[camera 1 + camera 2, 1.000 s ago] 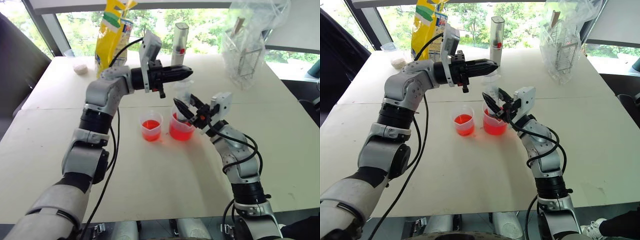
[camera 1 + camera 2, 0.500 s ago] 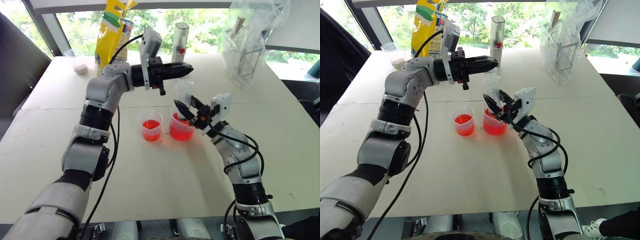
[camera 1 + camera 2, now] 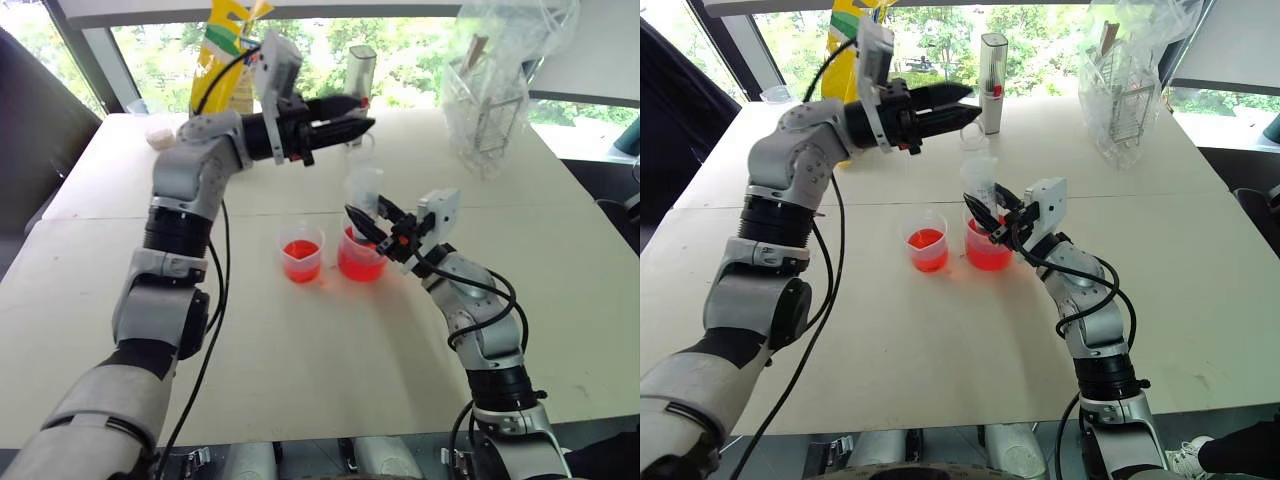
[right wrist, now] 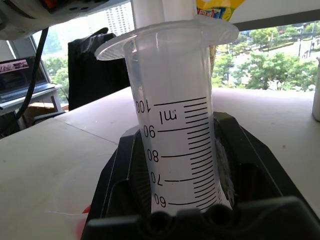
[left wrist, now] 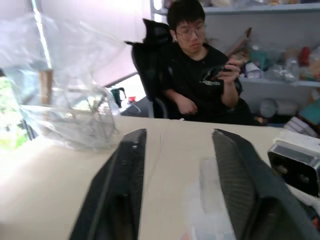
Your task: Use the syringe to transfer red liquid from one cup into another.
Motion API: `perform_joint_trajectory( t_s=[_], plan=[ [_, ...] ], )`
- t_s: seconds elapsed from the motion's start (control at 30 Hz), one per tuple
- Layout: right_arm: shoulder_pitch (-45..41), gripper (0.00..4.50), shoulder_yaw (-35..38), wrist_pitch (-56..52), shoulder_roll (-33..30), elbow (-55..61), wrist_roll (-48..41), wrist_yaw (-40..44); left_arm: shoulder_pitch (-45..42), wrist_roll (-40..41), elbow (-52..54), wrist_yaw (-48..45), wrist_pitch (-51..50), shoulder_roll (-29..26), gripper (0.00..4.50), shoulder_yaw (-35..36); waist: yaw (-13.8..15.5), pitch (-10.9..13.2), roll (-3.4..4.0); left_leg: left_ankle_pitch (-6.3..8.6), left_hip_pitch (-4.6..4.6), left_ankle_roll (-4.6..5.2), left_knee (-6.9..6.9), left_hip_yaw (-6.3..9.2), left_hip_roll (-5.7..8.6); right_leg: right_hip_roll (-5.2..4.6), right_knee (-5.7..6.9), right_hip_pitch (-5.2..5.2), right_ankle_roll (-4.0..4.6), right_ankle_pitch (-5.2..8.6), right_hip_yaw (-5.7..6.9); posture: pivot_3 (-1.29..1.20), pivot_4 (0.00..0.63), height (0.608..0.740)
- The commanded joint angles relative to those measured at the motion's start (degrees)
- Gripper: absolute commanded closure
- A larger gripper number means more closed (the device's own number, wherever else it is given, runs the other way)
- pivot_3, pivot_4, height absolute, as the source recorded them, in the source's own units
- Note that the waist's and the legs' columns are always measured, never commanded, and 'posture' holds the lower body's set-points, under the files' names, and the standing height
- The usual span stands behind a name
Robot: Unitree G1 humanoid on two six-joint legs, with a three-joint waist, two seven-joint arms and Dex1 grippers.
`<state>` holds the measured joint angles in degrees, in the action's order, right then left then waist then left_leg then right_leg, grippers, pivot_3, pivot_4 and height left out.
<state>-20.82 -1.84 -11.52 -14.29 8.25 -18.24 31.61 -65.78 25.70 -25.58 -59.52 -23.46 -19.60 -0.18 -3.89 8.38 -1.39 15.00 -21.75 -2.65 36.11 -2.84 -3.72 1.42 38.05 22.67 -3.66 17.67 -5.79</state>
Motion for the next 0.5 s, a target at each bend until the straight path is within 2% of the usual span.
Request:
perform_joint_trajectory(
  t_s=[0.03,0.27,0.5],
  plan=[
    [-1.5,3.14,1.0,0.1,-0.5,2.4,-0.7,-0.2,0.8,0.2,3.8,0.9,0.4,-0.6,0.41,1.5,0.0,0.0,0.0,0.0,0.01,0.0,0.01,-0.01,0.0,-0.01,0.0,-0.02,0.0,0.0,0.0,0.0,0.15,0.74],
    [-2.7,3.14,1.6,-0.5,-0.6,3.8,-1.1,-0.9,3.3,2.9,8.5,3.5,-3.6,-5.3,0.41,6.7,-0.1,0.0,0.01,0.0,-0.03,0.0,-0.01,-0.03,0.0,-0.06,0.0,0.03,0.0,0.0,0.0,0.0,0.15,0.74],
    [-11.3,3.14,1.8,-2.3,-0.7,6.2,-3.6,-0.2,11.3,3.9,16.2,3.7,-8.0,-16.5,0.41,11.1,0.0,0.1,0.08,0.0,0.18,-0.01,-0.1,-0.08,-0.1,0.01,0.07,-0.02,0.02,0.01,-0.09,0.0,0.15,0.74]
  ],
)
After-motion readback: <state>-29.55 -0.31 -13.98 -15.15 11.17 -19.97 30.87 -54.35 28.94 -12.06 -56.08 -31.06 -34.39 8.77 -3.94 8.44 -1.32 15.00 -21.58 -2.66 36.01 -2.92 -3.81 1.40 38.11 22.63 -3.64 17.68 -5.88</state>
